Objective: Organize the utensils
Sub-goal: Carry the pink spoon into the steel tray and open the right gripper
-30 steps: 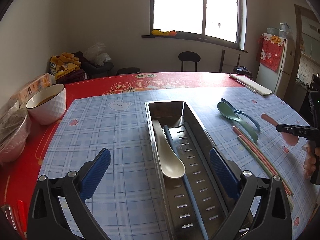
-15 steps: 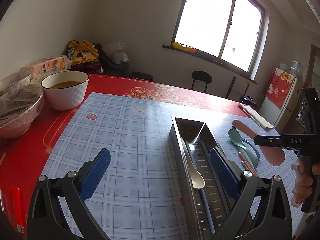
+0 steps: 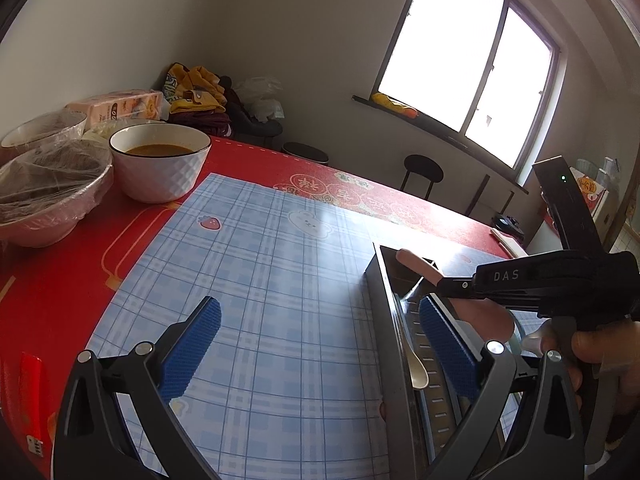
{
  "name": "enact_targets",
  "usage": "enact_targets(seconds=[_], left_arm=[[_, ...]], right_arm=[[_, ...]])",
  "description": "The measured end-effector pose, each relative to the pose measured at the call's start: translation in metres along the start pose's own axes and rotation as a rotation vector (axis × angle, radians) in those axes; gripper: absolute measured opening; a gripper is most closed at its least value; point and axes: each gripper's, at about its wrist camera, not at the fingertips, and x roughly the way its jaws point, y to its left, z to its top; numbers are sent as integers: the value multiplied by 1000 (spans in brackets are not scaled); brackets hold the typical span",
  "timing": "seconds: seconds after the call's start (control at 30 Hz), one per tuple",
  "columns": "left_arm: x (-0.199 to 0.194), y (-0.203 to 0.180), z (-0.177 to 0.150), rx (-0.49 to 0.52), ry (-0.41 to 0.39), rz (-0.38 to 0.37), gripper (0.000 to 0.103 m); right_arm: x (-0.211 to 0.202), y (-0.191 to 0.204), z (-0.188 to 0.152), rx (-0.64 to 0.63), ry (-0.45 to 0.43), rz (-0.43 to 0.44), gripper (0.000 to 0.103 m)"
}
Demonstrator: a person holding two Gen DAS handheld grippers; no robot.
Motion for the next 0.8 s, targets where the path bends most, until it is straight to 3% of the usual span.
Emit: enact_targets(seconds=[0.3, 0.6, 0.8], left_arm=[[-2, 0, 0, -8, -9, 3, 97], [-1, 1, 0, -15, -4, -1, 97], [-1, 1, -1, -12, -5, -4, 97]], right_arm=[[21, 15, 1, -23, 16, -69, 8], [31, 28, -1, -7, 47, -20, 8], [10, 21, 1, -53, -15, -19, 10]])
